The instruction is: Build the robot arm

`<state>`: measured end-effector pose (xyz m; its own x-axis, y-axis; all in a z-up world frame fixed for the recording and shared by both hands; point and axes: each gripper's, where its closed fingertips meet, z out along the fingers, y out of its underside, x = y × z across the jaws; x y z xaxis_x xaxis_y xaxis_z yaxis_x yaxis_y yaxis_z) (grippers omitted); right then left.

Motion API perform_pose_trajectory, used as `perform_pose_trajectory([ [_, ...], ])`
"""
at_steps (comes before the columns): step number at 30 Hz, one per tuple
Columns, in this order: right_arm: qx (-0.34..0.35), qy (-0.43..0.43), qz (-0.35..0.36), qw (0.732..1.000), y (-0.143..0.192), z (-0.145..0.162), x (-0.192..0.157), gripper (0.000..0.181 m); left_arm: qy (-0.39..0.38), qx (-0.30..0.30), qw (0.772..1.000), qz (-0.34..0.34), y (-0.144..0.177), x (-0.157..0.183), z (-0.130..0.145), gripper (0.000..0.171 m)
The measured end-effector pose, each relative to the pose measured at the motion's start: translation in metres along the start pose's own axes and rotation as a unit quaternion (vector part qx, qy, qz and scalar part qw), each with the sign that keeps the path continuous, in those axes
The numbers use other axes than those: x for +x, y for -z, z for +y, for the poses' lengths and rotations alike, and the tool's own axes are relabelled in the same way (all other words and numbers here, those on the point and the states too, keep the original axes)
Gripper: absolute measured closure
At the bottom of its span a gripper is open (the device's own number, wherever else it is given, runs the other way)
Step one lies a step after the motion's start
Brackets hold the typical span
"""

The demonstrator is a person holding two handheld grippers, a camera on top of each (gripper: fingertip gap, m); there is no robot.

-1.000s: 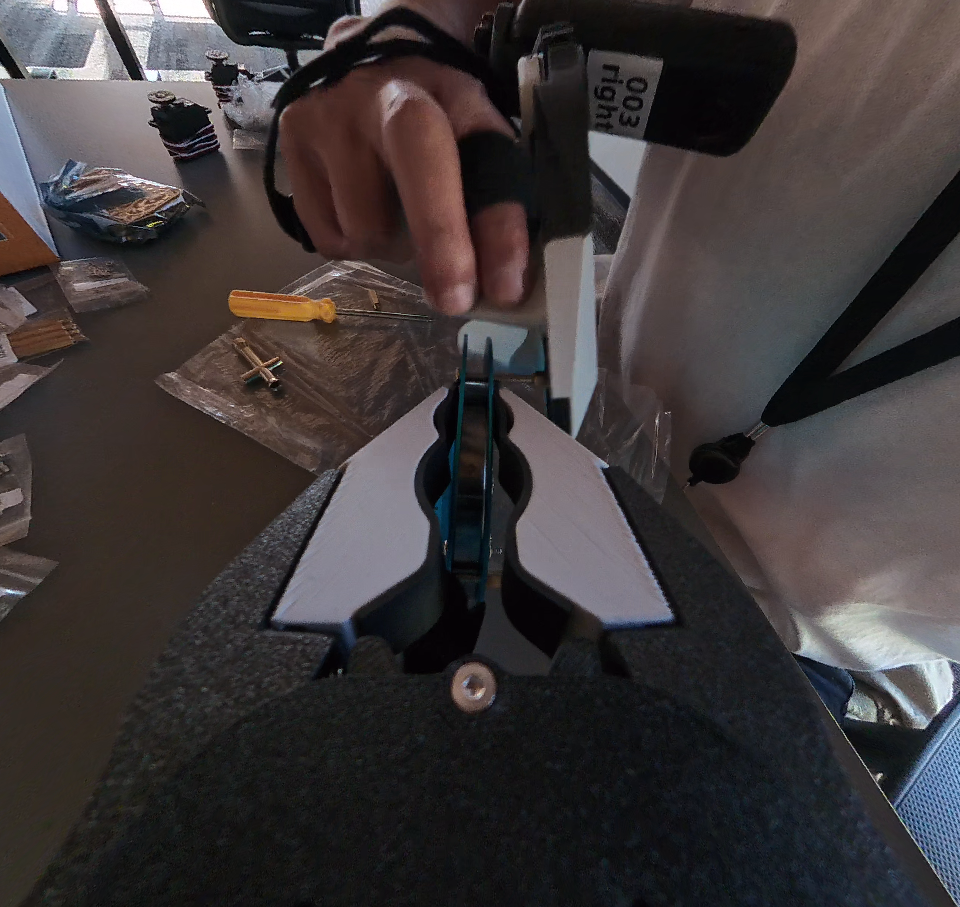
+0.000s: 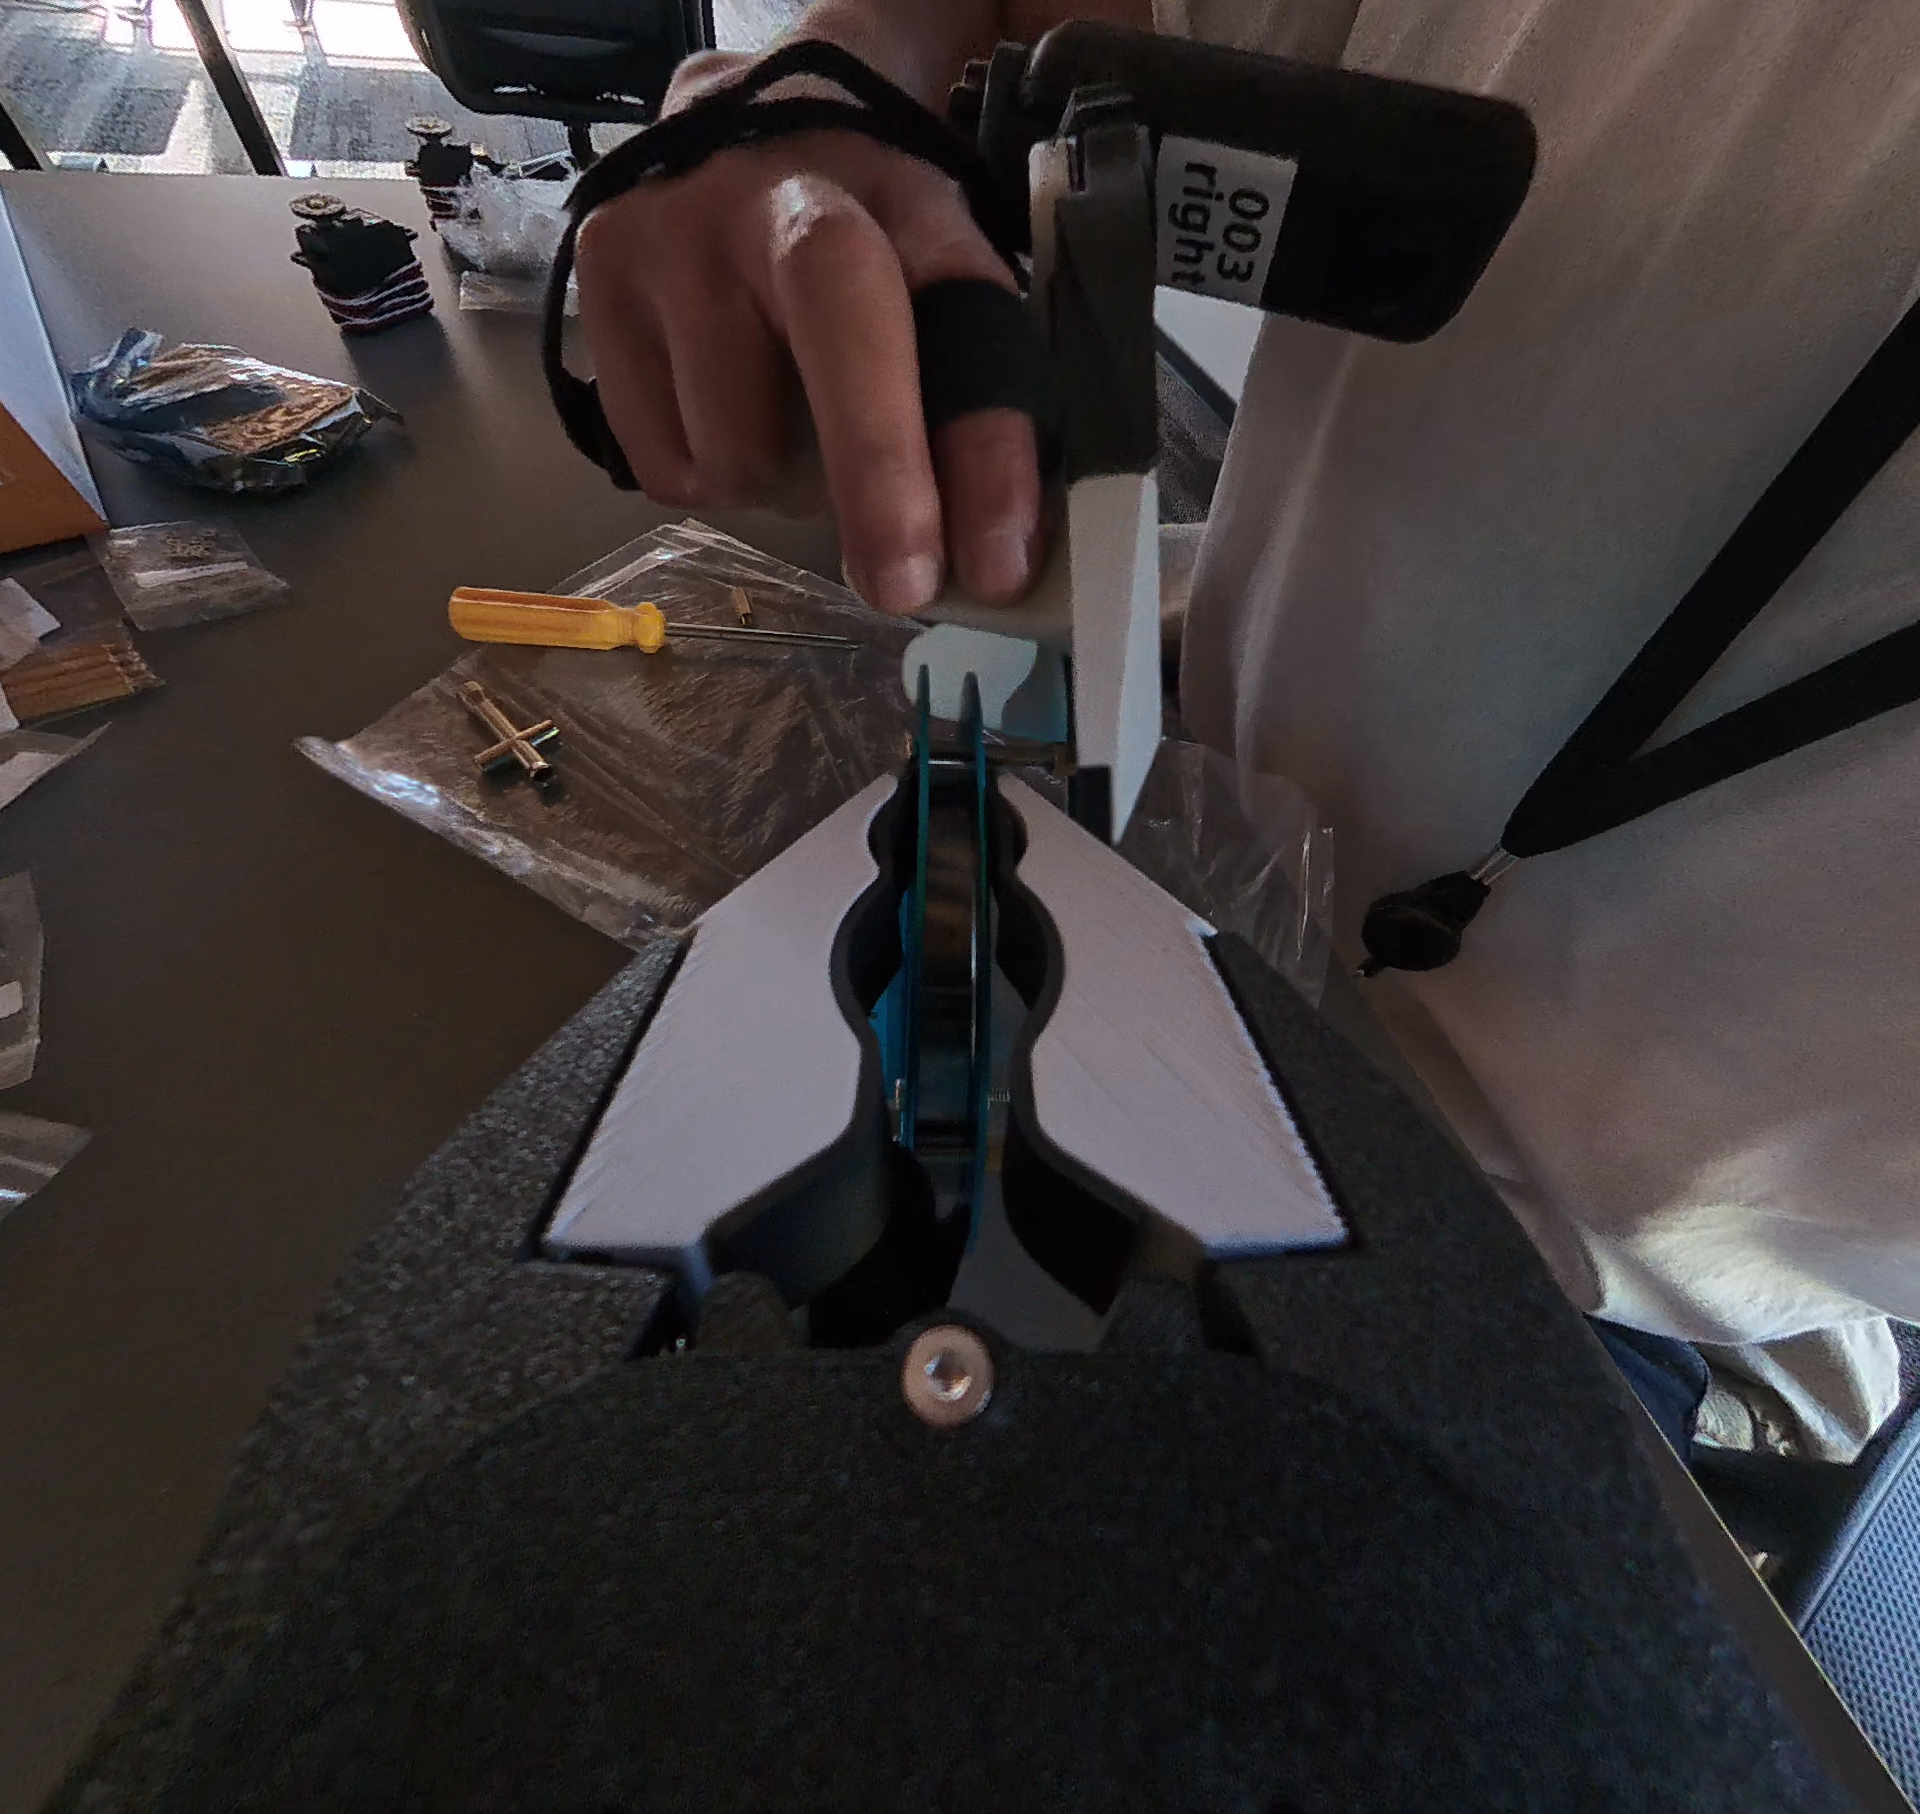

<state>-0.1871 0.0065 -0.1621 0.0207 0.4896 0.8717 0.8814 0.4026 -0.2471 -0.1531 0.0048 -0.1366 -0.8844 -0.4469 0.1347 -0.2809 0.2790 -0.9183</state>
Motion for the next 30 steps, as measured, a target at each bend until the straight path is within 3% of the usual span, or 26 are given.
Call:
perform_pose_trajectory([
  [2,-0.012,-0.004,0.003,1.0,0.011,0.005,-0.003,0.113,0.005,0.003,1.0,0.005,0.0,0.0,0.0,0.16],
  [4,-0.023,-0.011,0.003,1.0,0.027,0.009,-0.004,0.126,0.003,0.004,1.0,0.009,0.0,0.0,0.0,0.161],
  [7,-0.029,-0.01,0.019,0.999,0.036,0.01,0.0,0.124,0.008,0.008,1.0,0.007,0.001,-0.001,0.0,0.161],
  [13,-0.005,0.0,0.013,1.0,0.004,-0.005,-0.001,0.119,0.023,0.018,0.999,-0.013,0.0,-0.004,-0.001,0.16],
  [15,-0.019,-0.001,0.021,1.0,0.007,-0.001,-0.004,0.111,0.034,0.025,0.998,-0.037,0.001,-0.007,-0.002,0.16],
  [20,-0.059,-0.131,0.055,0.988,0.047,0.017,0.007,0.126,0.036,0.012,0.984,-0.174,0.0,-0.014,-0.002,0.159],
  [22,-0.062,-0.234,0.09,0.966,0.054,0.023,0.012,0.13,0.042,0.01,0.968,-0.246,0.003,-0.019,-0.002,0.158],
  [25,-0.061,-0.402,0.137,0.903,0.046,0.026,0.016,0.14,0.053,0.014,0.95,-0.309,0.003,-0.02,-0.002,0.159],
  [28,-0.075,-0.486,0.213,0.844,0.034,0.033,0.021,0.146,0.066,0.02,0.938,-0.341,0.002,-0.021,-0.003,0.16],
  [30,-0.081,-0.5,0.266,0.82,0.031,0.032,0.029,0.155,0.085,0.027,0.931,-0.353,0.003,-0.023,-0.003,0.161],
])
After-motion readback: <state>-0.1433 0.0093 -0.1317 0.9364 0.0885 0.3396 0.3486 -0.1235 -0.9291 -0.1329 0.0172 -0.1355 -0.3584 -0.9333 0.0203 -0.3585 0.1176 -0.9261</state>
